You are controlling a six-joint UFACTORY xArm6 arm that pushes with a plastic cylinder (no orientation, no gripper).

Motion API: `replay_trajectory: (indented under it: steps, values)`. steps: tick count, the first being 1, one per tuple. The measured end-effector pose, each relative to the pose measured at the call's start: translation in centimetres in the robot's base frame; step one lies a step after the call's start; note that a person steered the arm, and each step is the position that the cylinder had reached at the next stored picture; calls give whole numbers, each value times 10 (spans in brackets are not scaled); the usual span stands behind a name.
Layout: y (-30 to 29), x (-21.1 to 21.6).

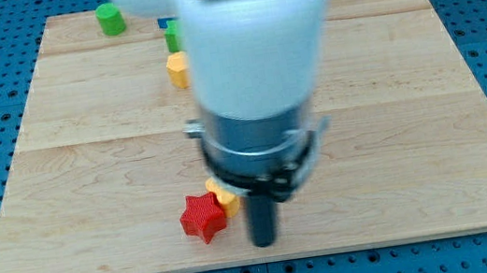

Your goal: Push yellow heart below yellow hexagon

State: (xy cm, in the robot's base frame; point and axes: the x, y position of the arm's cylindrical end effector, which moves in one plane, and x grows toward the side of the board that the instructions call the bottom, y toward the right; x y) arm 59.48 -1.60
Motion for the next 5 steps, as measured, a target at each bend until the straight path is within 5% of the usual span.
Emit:
replay_trajectory:
  steps: [4,5]
  values:
    - [-49,-125]
    - [-34,-112]
